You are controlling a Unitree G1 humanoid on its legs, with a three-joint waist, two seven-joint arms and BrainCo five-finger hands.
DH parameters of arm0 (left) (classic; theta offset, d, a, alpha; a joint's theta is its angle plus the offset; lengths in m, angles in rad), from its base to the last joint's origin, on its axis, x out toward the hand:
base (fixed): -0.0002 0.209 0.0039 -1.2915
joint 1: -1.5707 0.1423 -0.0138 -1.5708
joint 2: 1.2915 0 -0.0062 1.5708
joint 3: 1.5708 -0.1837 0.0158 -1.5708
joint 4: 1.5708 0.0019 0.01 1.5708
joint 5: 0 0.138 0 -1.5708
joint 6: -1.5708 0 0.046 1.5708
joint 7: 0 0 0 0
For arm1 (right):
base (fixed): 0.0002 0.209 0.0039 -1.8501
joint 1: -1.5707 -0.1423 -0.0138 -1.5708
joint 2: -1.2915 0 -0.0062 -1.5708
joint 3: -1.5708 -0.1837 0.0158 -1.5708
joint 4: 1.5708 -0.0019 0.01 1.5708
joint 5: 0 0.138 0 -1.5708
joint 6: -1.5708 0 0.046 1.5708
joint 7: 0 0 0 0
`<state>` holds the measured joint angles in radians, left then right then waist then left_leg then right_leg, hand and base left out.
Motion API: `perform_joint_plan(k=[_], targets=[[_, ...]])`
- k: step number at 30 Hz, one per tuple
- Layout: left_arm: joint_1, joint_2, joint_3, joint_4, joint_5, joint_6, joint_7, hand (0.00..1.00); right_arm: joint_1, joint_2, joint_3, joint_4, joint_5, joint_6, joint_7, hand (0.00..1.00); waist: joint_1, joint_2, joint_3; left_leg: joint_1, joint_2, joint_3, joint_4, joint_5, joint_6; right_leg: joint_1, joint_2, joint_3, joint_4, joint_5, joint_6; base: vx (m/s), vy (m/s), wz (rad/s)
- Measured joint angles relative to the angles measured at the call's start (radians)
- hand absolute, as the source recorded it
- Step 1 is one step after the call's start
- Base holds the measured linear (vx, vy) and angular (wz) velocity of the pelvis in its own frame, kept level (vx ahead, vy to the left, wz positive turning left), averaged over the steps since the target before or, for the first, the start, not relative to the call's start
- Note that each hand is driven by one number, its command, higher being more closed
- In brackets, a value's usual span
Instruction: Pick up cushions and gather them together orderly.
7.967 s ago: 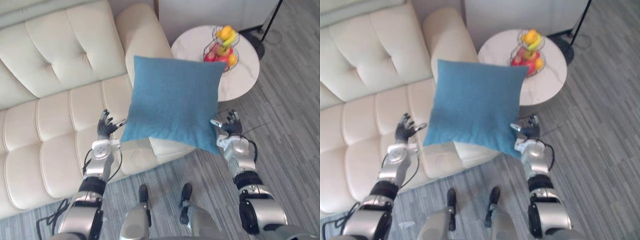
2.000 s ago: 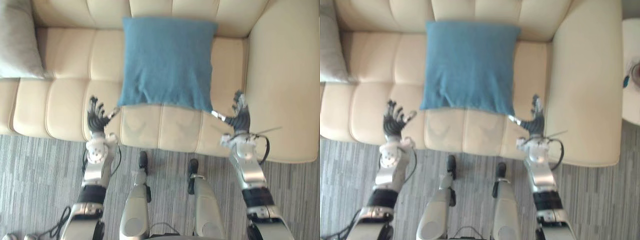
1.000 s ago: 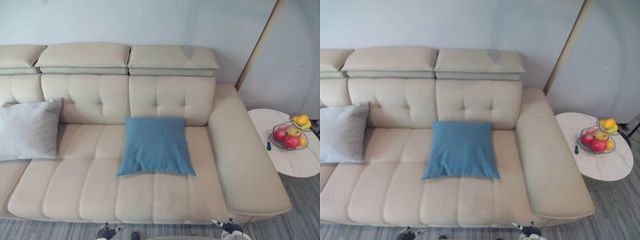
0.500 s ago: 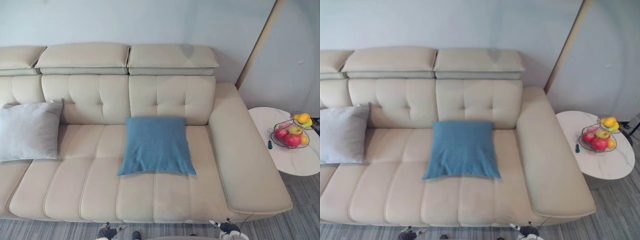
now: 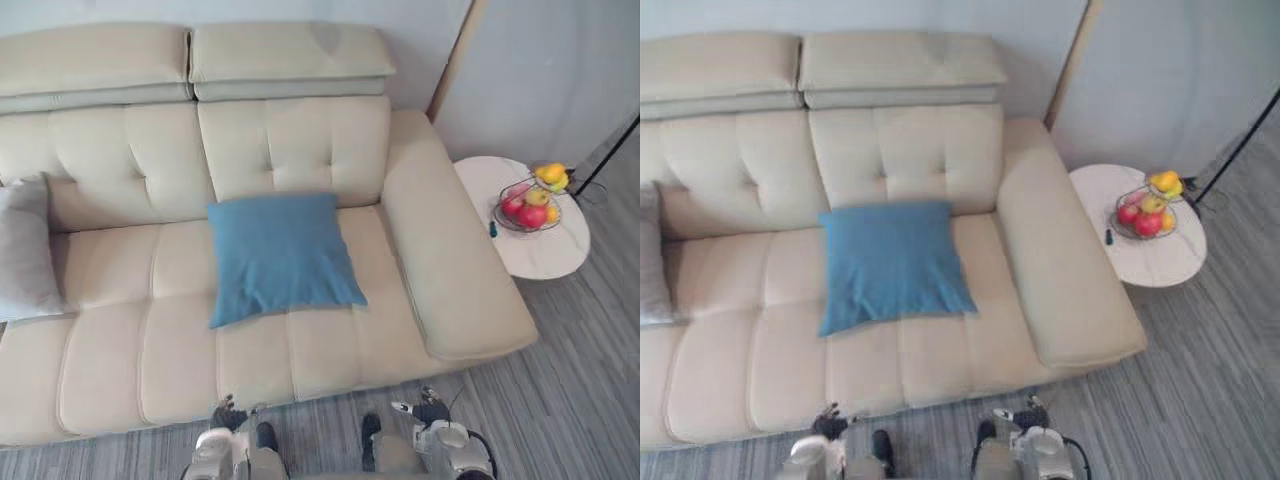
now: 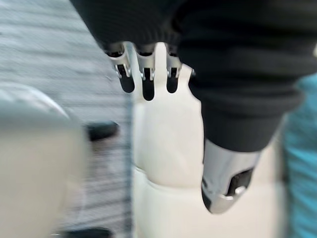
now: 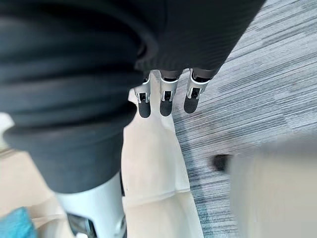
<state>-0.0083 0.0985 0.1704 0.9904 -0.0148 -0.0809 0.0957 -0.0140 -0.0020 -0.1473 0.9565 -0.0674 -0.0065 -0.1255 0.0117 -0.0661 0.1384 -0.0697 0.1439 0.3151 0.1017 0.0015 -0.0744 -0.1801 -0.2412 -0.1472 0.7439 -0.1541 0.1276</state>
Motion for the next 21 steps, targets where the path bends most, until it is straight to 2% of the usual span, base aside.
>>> perform_joint_plan(k=[1,2,3,4,5,6,7,9,10,11,12,13,14,15,17,18,19,20,21], targets=[[0.001,0.002,0.0,-0.001,0.0,0.0,0.0,0.0,0.001,0.001,0.001,0.0,0.0,0.0,0.0,0.0,0.0,-0.002,-0.001,-0.002,-0.001,0.0,0.004,0.0,0.0,0.005,-0.004,0.0,0.009,-0.001,0.001,-0.11,-0.145,0.22],[0.014,0.014,0.008,-0.002,-0.007,0.001,0.0,0.0,0.0,0.006,0.016,0.003,-0.001,-0.003,0.001,0.0,0.004,-0.022,-0.012,-0.026,-0.007,0.0,0.034,0.0,-0.001,0.054,-0.028,0.005,0.051,-0.002,0.012,-0.09,-0.128,0.03],[0.019,0.016,0.014,0.0,-0.008,0.002,0.003,0.0,-0.009,0.005,0.016,0.004,-0.003,-0.006,0.001,0.0,0.005,-0.023,-0.012,-0.04,-0.003,0.001,0.054,0.0,-0.001,0.079,-0.029,0.008,0.021,-0.027,0.032,-0.19,-0.219,-0.15],[0.023,0.012,0.03,0.003,-0.008,0.005,0.005,0.0,-0.032,-0.009,0.015,0.003,-0.006,-0.007,0.0,0.0,0.018,-0.017,0.0,-0.057,0.012,0.013,0.094,0.004,-0.005,0.106,0.005,0.004,-0.063,-0.066,0.052,-0.28,-0.201,-0.54],[0.048,-0.022,0.035,0.004,-0.01,0.009,0.008,0.0,-0.046,-0.029,0.015,0.001,-0.011,-0.011,-0.004,0.0,0.042,0.022,-0.005,-0.071,0.047,0.042,0.098,0.016,-0.003,0.14,0.048,0.002,-0.182,-0.098,0.035,-0.24,-0.154,-0.65],[0.058,-0.037,0.035,0.001,-0.016,0.008,0.007,0.0,-0.049,-0.042,0.017,0.002,-0.012,-0.011,-0.006,0.0,0.049,0.038,-0.01,-0.075,0.056,0.052,0.09,0.026,-0.011,0.153,0.058,-0.005,-0.232,-0.115,0.028,-0.24,-0.124,-0.56],[0.06,-0.049,0.033,0.002,-0.032,0.005,0.012,0.0,-0.058,-0.064,0.028,0.003,-0.012,-0.01,-0.011,0.0,0.05,0.058,-0.007,-0.091,0.068,0.056,0.085,0.039,-0.028,0.173,0.075,-0.014,-0.301,-0.137,0.015,-0.2,-0.119,-0.24],[0.053,-0.049,-0.009,0.005,-0.04,0.006,0.013,0.0,-0.079,-0.087,0.046,0.003,-0.013,-0.01,-0.013,0.0,0.046,0.094,0.018,-0.104,0.09,0.054,0.061,0.088,-0.035,0.204,0.109,-0.017,-0.403,-0.143,0.008,-0.32,-0.155,-0.17],[0.054,-0.049,-0.017,0.007,-0.04,0.006,0.014,0.0,-0.078,-0.092,0.047,0.004,-0.013,-0.01,-0.015,0.0,0.041,0.098,0.023,-0.102,0.099,0.05,0.047,0.107,-0.041,0.207,0.123,-0.018,-0.423,-0.138,-0.001,-0.33,-0.12,-0.08],[0.057,-0.047,-0.034,0.007,-0.042,0.003,0.015,0.0,-0.074,-0.098,0.046,0.006,-0.013,-0.01,-0.019,0.0,0.036,0.112,0.024,-0.099,0.109,0.033,0.023,0.151,-0.043,0.203,0.14,-0.024,-0.431,-0.121,-0.029,-0.32,-0.111,0.09],[0.056,-0.036,-0.052,0.011,-0.047,-0.001,0.014,0.0,-0.071,-0.092,0.045,0.007,-0.013,-0.009,-0.021,0.0,0.031,0.098,0.03,-0.102,0.098,-0.001,-0.015,0.219,-0.063,0.19,0.13,-0.035,-0.437,-0.112,-0.045,-0.31,-0.106,0.14],[0.052,-0.034,-0.051,0.007,-0.052,-0.002,0.012,0.0,-0.066,-0.086,0.04,0.008,-0.013,-0.01,-0.023,0.0,0.024,0.074,0.036,-0.109,0.082,-0.036,-0.002,0.211,-0.066,0.18,0.113,-0.048,-0.438,-0.119,-0.069,-0.26,-0.08,0.02],[0.041,-0.035,-0.052,0.005,-0.051,-0.001,0.012,0.0,-0.065,-0.089,0.029,0.018,-0.014,-0.009,-0.025,0.0,0.027,0.075,0.039,-0.115,0.072,-0.07,0.068,0.138,-0.049,0.163,0.105,-0.042,-0.434,-0.11,-0.077,-0.29,0.045,-0.17],[0.047,-0.035,-0.05,0.013,-0.051,0.0,0.011,0.0,-0.059,-0.096,0.022,0.021,-0.018,-0.006,-0.03,0.0,0.023,0.076,0.038,-0.115,0.053,-0.082,0.169,0.027,-0.036,0.144,0.094,-0.024,-0.436,-0.097,-0.078,-0.27,0.105,-0.33],[0.049,-0.038,-0.049,0.017,-0.051,0.0,0.009,0.0,-0.046,-0.099,0.0,0.021,-0.023,-0.006,-0.03,0.0,0.022,0.077,0.037,-0.095,0.021,-0.086,0.278,-0.098,-0.038,0.118,0.081,0.022,-0.464,-0.062,-0.069,-0.21,0.229,-0.61],[0.058,-0.042,-0.041,0.023,-0.051,0.001,0.008,0.0,-0.026,-0.096,-0.007,0.024,-0.032,0.0,-0.029,0.0,0.022,0.092,0.032,-0.035,-0.004,-0.118,0.252,-0.193,-0.045,0.102,0.09,0.061,-0.494,-0.029,-0.046,-0.12,0.219,-0.75],[0.063,-0.043,-0.039,0.024,-0.052,0.001,0.008,0.0,-0.02,-0.097,-0.008,0.025,-0.033,0.001,-0.028,0.0,0.022,0.106,0.028,-0.019,-0.004,-0.123,0.215,-0.21,-0.038,0.1,0.099,0.066,-0.502,-0.021,-0.035,-0.11,0.213,-0.64],[0.063,-0.042,-0.031,0.026,-0.056,0.002,0.007,0.0,-0.014,-0.089,-0.011,0.039,-0.033,0.004,-0.028,0.0,0.02,0.088,0.026,-0.011,-0.022,-0.107,0.186,-0.203,-0.041,0.1,0.089,0.085,-0.523,-0.003,-0.028,-0.08,0.145,-0.34],[0.071,-0.036,-0.033,0.029,-0.056,0.002,0.008,0.0,0.023,-0.071,-0.016,0.046,-0.037,0.014,-0.017,0.0,0.012,0.074,0.01,0.014,-0.052,-0.084,0.106,-0.168,-0.021,0.115,0.07,0.091,-0.588,0.056,-0.015,-0.08,0.177,-0.33]])
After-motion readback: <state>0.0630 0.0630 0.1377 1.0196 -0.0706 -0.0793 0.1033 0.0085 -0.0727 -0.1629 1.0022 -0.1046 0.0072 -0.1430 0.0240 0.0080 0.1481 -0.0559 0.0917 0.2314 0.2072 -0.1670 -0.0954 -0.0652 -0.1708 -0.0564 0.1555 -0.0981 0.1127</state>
